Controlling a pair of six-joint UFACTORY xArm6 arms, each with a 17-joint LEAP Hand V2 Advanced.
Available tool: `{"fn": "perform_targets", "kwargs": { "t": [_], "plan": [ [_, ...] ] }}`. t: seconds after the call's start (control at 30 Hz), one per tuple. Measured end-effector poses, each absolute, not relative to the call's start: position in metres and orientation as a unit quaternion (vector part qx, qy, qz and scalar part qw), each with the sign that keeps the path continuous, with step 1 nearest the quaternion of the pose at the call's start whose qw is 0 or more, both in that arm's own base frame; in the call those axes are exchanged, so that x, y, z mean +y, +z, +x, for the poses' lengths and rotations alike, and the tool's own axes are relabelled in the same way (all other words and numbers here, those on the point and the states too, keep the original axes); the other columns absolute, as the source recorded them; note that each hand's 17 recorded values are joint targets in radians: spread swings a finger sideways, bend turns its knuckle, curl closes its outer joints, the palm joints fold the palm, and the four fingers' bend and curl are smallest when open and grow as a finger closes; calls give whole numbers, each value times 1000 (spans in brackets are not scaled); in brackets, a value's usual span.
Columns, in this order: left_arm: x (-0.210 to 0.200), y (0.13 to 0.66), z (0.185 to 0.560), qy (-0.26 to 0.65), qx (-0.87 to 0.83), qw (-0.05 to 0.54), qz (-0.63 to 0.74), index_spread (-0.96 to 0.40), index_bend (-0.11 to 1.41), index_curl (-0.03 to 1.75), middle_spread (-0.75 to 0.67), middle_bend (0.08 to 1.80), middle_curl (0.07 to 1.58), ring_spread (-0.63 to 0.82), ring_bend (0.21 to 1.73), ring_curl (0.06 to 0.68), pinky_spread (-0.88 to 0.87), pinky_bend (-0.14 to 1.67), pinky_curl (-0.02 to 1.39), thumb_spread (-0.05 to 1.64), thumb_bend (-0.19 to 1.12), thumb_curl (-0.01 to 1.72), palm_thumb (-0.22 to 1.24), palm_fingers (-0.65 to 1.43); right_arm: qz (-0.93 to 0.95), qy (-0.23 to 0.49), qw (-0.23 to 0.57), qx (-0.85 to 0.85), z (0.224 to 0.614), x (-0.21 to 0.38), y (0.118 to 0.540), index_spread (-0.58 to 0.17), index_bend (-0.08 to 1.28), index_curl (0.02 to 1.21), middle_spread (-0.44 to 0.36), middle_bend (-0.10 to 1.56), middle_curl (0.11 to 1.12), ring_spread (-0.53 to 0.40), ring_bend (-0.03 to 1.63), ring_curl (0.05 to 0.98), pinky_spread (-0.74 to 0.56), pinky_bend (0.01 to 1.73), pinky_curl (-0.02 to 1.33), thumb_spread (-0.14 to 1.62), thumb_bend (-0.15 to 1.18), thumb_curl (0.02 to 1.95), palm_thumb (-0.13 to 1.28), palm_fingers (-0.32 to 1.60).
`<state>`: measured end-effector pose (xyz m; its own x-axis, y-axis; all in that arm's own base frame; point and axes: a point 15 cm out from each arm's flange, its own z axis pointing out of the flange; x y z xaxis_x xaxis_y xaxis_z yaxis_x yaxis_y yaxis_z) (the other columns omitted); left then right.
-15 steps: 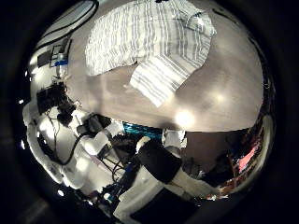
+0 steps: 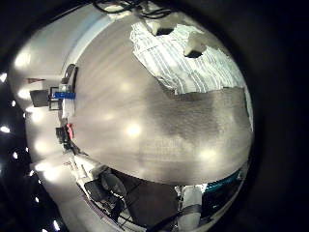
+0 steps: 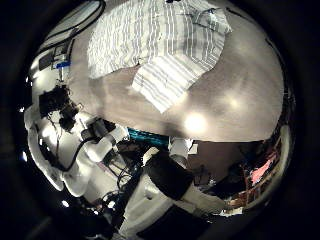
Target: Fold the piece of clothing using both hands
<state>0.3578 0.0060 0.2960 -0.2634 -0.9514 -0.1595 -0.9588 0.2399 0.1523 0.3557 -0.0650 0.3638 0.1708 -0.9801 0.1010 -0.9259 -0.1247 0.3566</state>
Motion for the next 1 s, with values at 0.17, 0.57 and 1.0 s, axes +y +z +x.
{"fn": "perform_targets", "kwargs": {
  "t": [0.17,0.57,1.0],
  "plan": [
    [21,273,381,112,789,14,-603,-81,171,372,158,179,344,243,659,208,275,366,358,1048,-23,305,267,182,735,-90,175,-649,349,-74,361,-402,164,286,-28,238,361,82,534,206,331,560,204,1259,-16,261,316,208],
    [21,200,425,130,806,-20,-576,-39,162,344,237,183,322,355,655,209,323,422,368,997,-31,306,254,59,729,-101,182,-652,339,-72,363,-397,162,286,-27,229,364,82,522,215,335,549,215,1265,-14,260,316,217],
    [8,168,426,178,809,-49,-557,-97,283,400,6,433,401,182,597,182,240,197,296,960,-22,315,256,421,730,-101,182,-651,340,-72,362,-393,167,291,-23,223,366,82,502,219,332,523,218,1271,-15,254,310,231]
  ]
}}
